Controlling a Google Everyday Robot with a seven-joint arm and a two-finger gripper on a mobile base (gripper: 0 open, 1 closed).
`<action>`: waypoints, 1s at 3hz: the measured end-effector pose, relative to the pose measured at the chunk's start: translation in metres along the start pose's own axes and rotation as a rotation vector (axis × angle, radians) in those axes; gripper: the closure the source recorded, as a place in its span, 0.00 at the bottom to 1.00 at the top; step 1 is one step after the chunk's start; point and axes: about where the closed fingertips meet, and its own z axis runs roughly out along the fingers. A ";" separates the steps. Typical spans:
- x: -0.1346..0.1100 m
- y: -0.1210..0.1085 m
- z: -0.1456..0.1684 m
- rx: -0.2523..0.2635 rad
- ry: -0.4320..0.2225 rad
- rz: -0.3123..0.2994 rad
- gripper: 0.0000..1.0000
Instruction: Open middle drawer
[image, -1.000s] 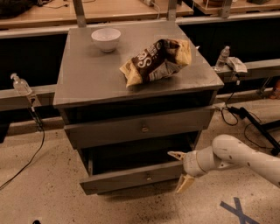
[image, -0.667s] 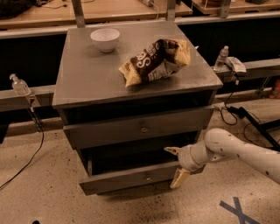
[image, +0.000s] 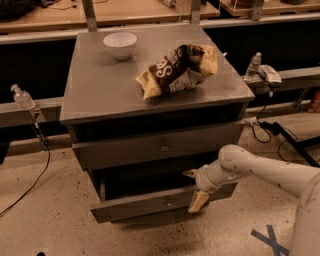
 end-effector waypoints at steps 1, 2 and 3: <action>0.005 0.004 0.018 -0.038 0.028 0.013 0.20; 0.005 0.020 0.023 -0.064 0.050 0.020 0.26; 0.005 0.032 0.020 -0.066 0.060 0.024 0.27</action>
Offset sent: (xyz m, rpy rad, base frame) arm -0.0270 0.0055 -0.0279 -0.0765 0.0778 0.0144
